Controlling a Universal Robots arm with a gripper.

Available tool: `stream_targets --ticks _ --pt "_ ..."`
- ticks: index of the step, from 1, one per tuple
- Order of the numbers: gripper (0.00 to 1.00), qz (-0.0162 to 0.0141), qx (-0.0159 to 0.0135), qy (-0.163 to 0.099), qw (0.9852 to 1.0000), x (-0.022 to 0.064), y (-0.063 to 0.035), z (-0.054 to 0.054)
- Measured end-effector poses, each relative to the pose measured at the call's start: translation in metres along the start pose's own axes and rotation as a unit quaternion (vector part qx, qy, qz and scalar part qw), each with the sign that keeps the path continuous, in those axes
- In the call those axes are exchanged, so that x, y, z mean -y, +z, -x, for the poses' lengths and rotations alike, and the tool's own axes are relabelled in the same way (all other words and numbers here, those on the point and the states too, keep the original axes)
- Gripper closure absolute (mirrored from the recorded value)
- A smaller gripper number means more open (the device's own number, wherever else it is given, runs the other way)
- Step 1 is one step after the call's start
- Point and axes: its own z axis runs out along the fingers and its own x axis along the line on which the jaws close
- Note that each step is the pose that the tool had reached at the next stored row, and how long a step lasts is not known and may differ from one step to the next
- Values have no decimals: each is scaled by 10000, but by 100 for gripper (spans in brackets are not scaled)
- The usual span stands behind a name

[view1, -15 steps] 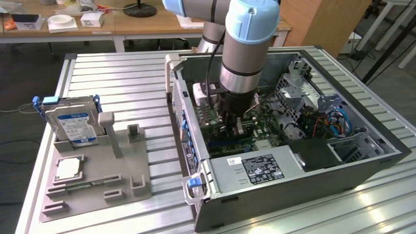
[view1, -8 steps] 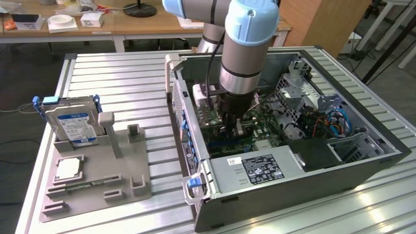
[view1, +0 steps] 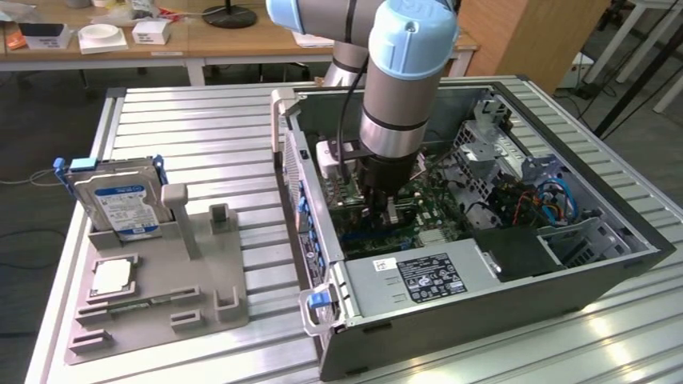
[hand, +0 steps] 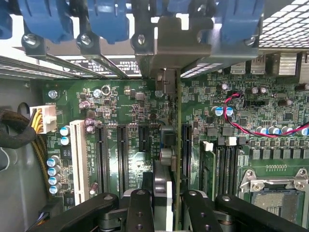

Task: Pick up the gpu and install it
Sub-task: 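Insert the gpu into the slot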

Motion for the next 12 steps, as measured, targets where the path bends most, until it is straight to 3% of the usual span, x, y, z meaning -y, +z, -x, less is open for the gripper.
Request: stream_targets --ticks 7,9,10,11,12 --pt "72 -1 1 0 10000 0 1 1" --pt "71 -12 25 1 10000 2 21 5" --pt "71 -9 17 1 10000 1 15 4" --pt "66 -1 1 0 10000 1 1 1" --pt "59 -2 3 0 10000 1 3 1"
